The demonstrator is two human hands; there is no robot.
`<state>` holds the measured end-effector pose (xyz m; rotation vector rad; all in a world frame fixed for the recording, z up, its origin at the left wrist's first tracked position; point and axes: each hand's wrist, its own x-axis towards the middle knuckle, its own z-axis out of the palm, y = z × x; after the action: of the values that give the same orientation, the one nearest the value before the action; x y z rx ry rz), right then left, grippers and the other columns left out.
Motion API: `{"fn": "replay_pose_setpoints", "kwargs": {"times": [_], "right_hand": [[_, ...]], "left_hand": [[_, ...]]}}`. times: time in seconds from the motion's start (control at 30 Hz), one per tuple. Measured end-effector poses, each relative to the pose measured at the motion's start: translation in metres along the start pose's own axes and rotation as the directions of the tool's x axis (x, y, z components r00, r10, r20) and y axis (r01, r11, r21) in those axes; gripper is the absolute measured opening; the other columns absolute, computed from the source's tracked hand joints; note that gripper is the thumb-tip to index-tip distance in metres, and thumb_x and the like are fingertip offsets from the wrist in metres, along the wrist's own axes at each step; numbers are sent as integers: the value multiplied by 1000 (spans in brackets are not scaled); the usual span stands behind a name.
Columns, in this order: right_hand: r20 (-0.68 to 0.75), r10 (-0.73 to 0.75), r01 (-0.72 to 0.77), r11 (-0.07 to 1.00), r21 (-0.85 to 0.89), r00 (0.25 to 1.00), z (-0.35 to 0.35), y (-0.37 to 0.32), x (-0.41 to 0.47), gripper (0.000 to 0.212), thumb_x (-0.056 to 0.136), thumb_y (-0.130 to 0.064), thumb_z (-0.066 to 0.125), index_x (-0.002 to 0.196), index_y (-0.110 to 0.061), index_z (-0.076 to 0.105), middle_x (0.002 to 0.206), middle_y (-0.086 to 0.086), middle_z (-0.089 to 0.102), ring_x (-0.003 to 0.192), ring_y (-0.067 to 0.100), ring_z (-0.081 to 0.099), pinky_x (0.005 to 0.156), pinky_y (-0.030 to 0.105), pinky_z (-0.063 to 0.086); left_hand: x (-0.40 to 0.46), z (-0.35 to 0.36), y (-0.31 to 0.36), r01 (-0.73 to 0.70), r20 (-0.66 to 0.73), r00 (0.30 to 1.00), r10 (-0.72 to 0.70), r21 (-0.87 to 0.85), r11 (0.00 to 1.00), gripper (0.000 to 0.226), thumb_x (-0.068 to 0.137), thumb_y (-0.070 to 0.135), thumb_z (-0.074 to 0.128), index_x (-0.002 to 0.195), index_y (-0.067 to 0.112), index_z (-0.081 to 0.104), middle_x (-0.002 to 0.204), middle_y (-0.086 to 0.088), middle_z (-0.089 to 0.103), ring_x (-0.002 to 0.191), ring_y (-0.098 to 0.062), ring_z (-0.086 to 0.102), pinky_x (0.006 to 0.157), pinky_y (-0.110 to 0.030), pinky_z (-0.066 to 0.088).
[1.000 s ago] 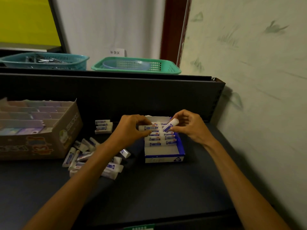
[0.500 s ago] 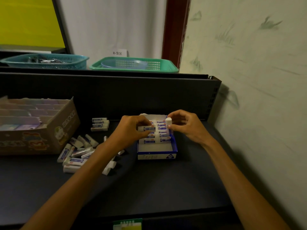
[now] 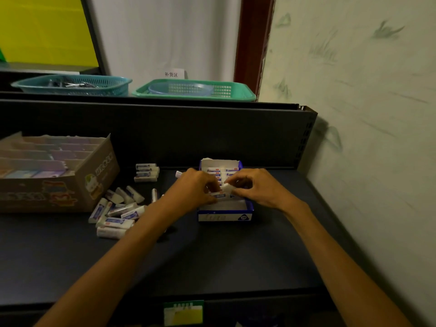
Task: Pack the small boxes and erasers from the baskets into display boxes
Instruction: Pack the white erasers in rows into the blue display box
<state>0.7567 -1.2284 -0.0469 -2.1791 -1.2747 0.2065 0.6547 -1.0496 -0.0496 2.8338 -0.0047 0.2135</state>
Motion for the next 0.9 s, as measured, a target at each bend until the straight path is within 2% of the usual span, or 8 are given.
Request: {"fn": "replay_pose_setpoints", "kwargs": {"times": [0.2,0.3,0.43,0.6,0.9], "right_hand": [[98,34,-21,991,-132,995,2,-5,0,32,90,-14,61,121,-19,61,129,0,55,114,5,49,97,26,43],[125,71,-48,983,-175,990,2,-5,0,32,90,-15,61,122,-22,60,130,0,54,115,9,50,97,31,46],[141,85,-52,974,-219,986,0,-8,2,32,90,-15,60,122,-22,59,128,0,55,111,9,52,91,27,46],[161,113,-70,965,-255,980,0,-10,6,32,91,-15,60,122,-21,60,128,0,56,114,11,53,94,30,48],[141,125,-84,961,-264,982,2,-4,6,22,87,-19,65,109,-23,63,125,-2,56,112,9,53,93,31,48]], "left_hand": [[4,8,1,-2,33,999,-2,119,993,28,83,30,68,110,26,61,113,3,62,106,-13,56,93,-32,47],[6,10,-1,1,47,999,-9,159,987,27,82,33,68,107,28,61,111,4,61,105,-15,56,92,-35,48],[7,10,-3,0,64,998,-11,174,985,28,81,33,68,108,28,59,111,4,61,104,-14,55,92,-35,48],[7,10,-4,-2,74,997,-12,191,982,30,82,34,67,110,27,58,113,3,60,106,-16,54,94,-35,46],[4,4,-2,-27,67,998,17,145,989,31,83,31,67,113,26,59,113,4,61,102,-11,56,95,-30,42]]}}
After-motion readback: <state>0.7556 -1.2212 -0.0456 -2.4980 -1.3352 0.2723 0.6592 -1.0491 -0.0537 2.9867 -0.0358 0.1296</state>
